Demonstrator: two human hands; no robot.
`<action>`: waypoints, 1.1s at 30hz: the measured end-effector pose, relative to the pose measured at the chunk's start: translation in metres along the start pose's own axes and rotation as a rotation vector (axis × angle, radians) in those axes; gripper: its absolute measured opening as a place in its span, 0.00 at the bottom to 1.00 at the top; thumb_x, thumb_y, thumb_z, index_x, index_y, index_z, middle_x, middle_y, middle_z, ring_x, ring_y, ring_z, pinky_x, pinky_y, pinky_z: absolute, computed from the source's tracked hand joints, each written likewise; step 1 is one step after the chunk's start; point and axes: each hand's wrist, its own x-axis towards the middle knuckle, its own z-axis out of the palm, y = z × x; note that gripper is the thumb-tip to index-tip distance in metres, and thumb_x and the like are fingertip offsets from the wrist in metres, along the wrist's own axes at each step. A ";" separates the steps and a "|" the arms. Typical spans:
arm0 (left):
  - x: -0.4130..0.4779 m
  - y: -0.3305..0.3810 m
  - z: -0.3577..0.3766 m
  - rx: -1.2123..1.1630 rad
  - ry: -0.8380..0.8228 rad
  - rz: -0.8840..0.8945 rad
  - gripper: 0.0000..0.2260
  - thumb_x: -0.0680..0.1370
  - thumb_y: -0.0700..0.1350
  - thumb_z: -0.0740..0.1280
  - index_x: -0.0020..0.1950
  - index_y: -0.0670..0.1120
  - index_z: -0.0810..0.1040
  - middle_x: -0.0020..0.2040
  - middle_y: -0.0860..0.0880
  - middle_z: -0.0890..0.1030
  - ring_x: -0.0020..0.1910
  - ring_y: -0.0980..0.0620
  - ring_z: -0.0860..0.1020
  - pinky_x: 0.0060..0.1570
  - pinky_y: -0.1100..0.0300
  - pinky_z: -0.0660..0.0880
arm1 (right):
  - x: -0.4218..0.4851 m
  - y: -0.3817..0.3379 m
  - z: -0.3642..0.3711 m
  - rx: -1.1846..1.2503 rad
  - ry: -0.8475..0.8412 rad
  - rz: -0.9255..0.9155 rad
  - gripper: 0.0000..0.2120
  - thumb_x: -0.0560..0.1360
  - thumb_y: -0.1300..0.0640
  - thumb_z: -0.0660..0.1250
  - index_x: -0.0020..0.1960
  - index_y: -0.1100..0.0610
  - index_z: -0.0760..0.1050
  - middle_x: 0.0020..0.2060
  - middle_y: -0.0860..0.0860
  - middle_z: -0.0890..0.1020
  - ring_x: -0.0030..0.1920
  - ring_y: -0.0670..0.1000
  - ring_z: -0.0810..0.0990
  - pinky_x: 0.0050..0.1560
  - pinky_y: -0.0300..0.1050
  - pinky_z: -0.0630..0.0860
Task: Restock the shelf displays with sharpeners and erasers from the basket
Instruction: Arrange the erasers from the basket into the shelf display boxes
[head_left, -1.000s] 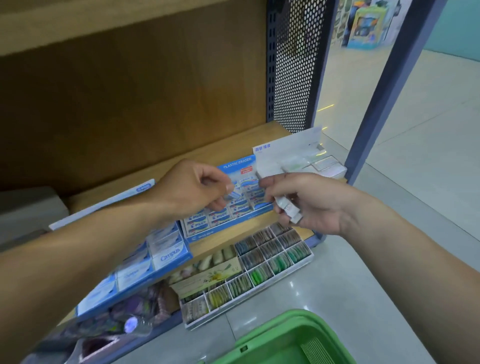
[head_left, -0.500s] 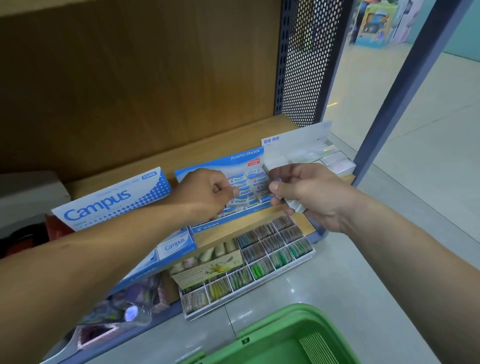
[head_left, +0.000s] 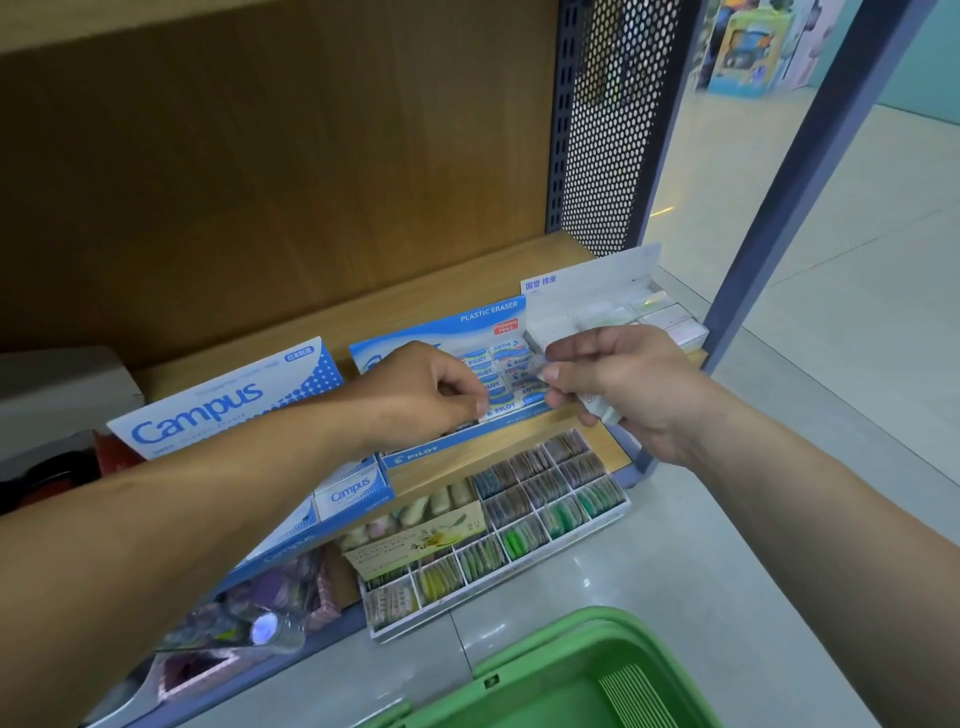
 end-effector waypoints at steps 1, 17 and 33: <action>-0.001 0.000 0.000 0.007 0.008 -0.004 0.03 0.77 0.50 0.75 0.46 0.52 0.87 0.40 0.54 0.86 0.42 0.54 0.84 0.46 0.55 0.81 | -0.001 0.000 0.001 -0.019 -0.002 -0.001 0.07 0.73 0.67 0.76 0.50 0.63 0.82 0.36 0.57 0.85 0.35 0.54 0.83 0.24 0.41 0.69; -0.028 0.005 -0.024 -0.498 -0.007 0.080 0.09 0.78 0.40 0.74 0.58 0.44 0.82 0.47 0.44 0.85 0.43 0.51 0.83 0.45 0.56 0.83 | -0.004 -0.010 0.032 0.081 -0.284 0.006 0.13 0.74 0.63 0.73 0.58 0.64 0.81 0.40 0.57 0.83 0.30 0.49 0.77 0.23 0.38 0.64; -0.026 -0.018 -0.023 -0.017 0.099 0.091 0.18 0.72 0.43 0.80 0.60 0.52 0.82 0.51 0.50 0.82 0.46 0.54 0.82 0.52 0.59 0.80 | -0.002 -0.009 0.033 -0.032 -0.269 0.088 0.19 0.76 0.76 0.65 0.61 0.59 0.78 0.48 0.55 0.82 0.38 0.46 0.81 0.35 0.39 0.73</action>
